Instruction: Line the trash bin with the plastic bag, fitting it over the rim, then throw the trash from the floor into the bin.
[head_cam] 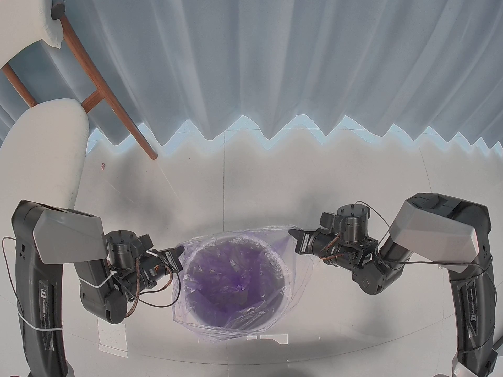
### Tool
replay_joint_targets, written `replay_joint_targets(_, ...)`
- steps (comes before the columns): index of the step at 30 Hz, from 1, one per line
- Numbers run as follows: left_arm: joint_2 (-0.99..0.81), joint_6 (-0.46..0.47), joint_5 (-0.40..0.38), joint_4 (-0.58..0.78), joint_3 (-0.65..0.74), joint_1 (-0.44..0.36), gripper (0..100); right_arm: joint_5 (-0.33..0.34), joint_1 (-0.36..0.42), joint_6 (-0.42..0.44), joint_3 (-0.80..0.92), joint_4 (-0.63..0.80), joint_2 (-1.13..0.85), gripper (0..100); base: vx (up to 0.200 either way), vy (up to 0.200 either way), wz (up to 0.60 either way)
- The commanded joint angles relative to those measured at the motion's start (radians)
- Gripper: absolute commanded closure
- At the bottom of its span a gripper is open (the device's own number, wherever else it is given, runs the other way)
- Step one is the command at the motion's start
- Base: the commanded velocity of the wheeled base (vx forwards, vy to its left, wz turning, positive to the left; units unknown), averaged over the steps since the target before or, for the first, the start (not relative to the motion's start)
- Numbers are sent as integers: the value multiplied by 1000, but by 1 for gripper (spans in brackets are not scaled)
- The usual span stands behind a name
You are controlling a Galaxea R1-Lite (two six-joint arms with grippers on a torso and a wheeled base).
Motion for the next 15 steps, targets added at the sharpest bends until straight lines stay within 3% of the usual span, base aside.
replay_joint_targets(1, -2, -23, -44, 0, 34, 19, 100, 1, 1, 9, 25, -5, -4, 100, 0, 0, 0)
replay_joint_targets(15, -18, -29, -76, -2, 154, 51, 100, 0, 2, 9, 182, -132, -32, 100, 0, 0, 0)
